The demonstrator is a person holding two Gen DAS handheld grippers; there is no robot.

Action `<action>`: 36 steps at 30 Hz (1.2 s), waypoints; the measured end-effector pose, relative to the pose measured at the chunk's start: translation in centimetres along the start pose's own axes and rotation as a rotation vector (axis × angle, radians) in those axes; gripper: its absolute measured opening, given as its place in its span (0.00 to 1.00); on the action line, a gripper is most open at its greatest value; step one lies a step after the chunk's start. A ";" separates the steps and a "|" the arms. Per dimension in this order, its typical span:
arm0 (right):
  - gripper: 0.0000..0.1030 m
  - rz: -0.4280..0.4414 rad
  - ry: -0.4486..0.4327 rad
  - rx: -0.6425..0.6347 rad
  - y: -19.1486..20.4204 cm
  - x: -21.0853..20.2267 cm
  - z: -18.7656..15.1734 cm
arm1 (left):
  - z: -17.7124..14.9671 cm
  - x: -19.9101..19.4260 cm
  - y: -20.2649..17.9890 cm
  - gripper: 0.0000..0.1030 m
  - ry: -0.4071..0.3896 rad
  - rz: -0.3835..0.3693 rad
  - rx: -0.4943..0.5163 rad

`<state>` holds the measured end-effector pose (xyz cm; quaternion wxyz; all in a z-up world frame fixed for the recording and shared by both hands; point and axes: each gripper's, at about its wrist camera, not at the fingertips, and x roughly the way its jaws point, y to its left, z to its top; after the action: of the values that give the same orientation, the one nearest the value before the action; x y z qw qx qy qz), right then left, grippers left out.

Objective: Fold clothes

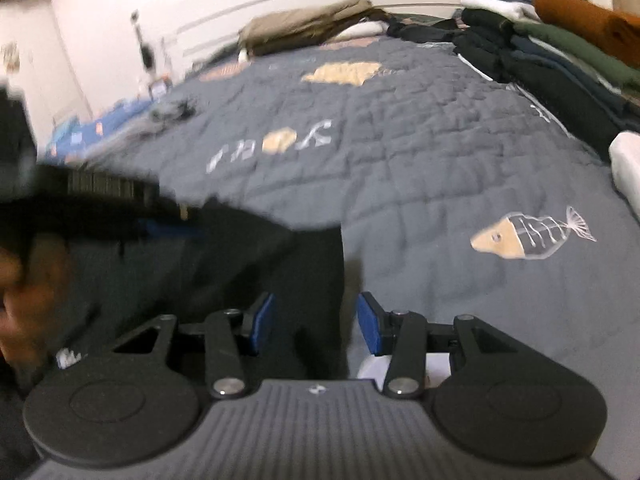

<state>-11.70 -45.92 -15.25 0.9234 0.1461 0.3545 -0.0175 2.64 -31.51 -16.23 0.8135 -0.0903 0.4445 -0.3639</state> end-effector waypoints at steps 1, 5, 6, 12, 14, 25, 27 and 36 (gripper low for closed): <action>0.44 0.016 -0.004 0.035 -0.5 0.5 0.6 | 0.0 0.2 0.2 0.34 -0.002 0.009 0.002; 0.44 -0.006 -0.011 0.101 -1.8 2.8 2.3 | 0.1 0.1 1.7 0.41 -0.024 0.069 0.032; 0.44 -0.023 -0.021 0.116 -2.1 3.2 2.5 | 0.2 -0.2 2.1 0.43 -0.040 0.084 0.045; 0.44 -0.049 -0.042 0.159 -2.8 5.1 3.3 | 1.7 -0.8 3.6 0.59 -0.085 0.160 0.091; 0.44 -0.058 -0.036 0.161 -2.7 5.7 3.3 | 2.0 -0.3 3.8 0.59 -0.076 0.177 0.108; 0.44 -0.060 0.002 0.151 -2.6 6.9 3.5 | 1.9 2.5 4.6 0.41 -0.048 0.152 0.125; 0.44 -0.056 0.010 0.164 -2.9 6.9 3.6 | 2.1 3.1 4.5 0.20 -0.017 0.141 0.128; 0.44 0.004 0.048 0.210 -3.8 7.0 3.6 | 2.2 1.4 5.6 0.09 -0.119 0.129 0.095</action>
<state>-4.66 -50.08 -18.28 0.8944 0.2430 0.3723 -0.0494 7.68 -28.82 -18.48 0.8636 -0.0440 0.3824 -0.3255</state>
